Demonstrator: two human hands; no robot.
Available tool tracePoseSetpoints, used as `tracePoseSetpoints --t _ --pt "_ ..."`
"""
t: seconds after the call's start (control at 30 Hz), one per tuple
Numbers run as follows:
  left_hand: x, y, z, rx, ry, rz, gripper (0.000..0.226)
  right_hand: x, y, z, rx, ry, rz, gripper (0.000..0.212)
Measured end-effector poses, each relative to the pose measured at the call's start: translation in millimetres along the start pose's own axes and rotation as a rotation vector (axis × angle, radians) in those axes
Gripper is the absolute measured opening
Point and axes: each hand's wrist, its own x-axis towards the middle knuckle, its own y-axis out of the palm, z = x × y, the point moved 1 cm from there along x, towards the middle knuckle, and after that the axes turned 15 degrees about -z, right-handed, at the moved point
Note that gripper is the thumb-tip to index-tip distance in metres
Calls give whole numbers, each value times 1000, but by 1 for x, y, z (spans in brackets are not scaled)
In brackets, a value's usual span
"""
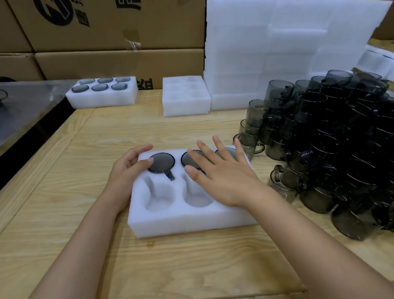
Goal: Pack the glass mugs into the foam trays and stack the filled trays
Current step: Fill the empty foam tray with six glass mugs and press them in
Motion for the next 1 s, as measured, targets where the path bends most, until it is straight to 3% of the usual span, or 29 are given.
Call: tracePoseSetpoints --t 0.17,0.23,0.33,0.4,0.47,0.53,0.67,0.8,0.9,1.0 --pt "-2 0 -1 4 -6 -7 33 -3 -2 0 82 -1 2 75" --pt "-2 0 -2 7 -9 -6 33 -5 -9 1 249 2 -30 70" --pt "-2 0 -3 16 0 -5 33 -18 -32 -5 537 139 -306 44" --pt "-2 0 -3 22 3 -1 33 -37 -46 -18 275 139 -607 29" --pt "-1 -1 -3 34 5 0 34 -61 -53 -31 12 134 -795 16" --pt "-1 -1 -4 61 15 -3 36 -84 -51 -40 -146 190 -761 15" --pt "0 -2 -4 72 17 1 38 -102 -36 -51 -314 269 -487 23" --pt "0 -3 -3 43 0 1 36 -97 -28 -54 -297 287 -316 25" --pt "0 -3 -3 29 -1 3 35 -98 -29 -54 -149 276 -362 16" --pt "1 -4 -2 17 -5 12 35 -99 -40 -48 -54 226 -520 13"
